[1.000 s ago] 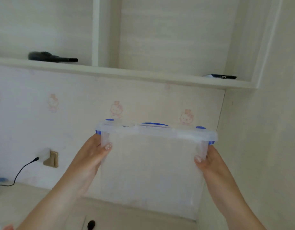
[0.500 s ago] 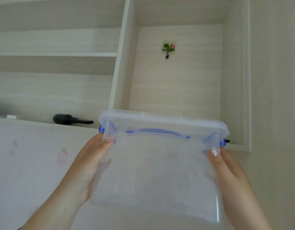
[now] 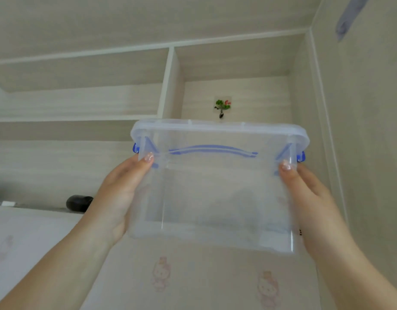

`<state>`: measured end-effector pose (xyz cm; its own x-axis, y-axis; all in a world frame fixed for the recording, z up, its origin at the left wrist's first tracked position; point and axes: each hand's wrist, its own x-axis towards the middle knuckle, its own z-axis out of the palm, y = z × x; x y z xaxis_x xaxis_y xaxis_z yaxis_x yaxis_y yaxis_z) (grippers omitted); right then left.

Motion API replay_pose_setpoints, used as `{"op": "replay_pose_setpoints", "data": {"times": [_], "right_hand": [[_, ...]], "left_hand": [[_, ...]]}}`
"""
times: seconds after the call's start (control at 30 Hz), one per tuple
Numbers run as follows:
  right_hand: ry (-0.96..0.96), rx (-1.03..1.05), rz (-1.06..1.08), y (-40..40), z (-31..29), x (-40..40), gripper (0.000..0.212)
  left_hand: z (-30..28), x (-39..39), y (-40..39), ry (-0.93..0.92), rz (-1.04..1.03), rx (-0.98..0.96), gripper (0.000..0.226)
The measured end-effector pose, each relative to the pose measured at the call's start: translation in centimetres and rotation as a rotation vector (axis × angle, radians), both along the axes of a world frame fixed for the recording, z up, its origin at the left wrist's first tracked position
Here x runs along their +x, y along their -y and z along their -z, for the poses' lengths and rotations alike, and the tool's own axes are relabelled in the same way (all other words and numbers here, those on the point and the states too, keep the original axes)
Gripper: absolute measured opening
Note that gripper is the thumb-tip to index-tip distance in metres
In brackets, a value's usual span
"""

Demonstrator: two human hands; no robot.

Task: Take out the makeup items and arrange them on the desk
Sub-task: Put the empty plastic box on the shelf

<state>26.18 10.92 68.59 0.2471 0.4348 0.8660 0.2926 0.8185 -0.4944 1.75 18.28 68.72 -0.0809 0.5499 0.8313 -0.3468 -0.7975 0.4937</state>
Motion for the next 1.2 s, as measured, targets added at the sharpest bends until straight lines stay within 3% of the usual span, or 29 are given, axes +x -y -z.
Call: {"op": "replay_pose_setpoints", "data": {"times": [0.1, 0.43, 0.53, 0.67, 0.9, 1.2], "right_hand": [[-0.002, 0.059, 0.016, -1.1, -2.1, 0.4, 0.02], [-0.033, 0.006, 0.115, -10.0, -3.0, 2.7, 0.053], [-0.018, -0.052, 0.156, -12.0, -2.2, 2.8, 0.042], [0.014, -0.107, 0.199, -13.8, -1.9, 2.9, 0.043], [0.062, -0.238, 0.21, -16.4, -1.7, 3.0, 0.049], [0.078, -0.255, 0.198, -17.4, -1.5, 2.8, 0.046]], "left_hand": [[-2.1, 0.6, -1.3, 0.015, -0.061, 0.019, 0.02], [-3.5, 3.0, -9.8, -0.082, -0.251, -0.056, 0.026], [-2.5, 4.0, -11.7, -0.051, -0.348, -0.088, 0.032], [-1.8, 4.8, -13.2, -0.061, -0.461, -0.072, 0.031], [-0.3, 5.7, -16.0, -0.177, -0.427, -0.105, 0.045], [0.0, 5.0, -18.4, -0.206, -0.425, -0.096, 0.04]]}}
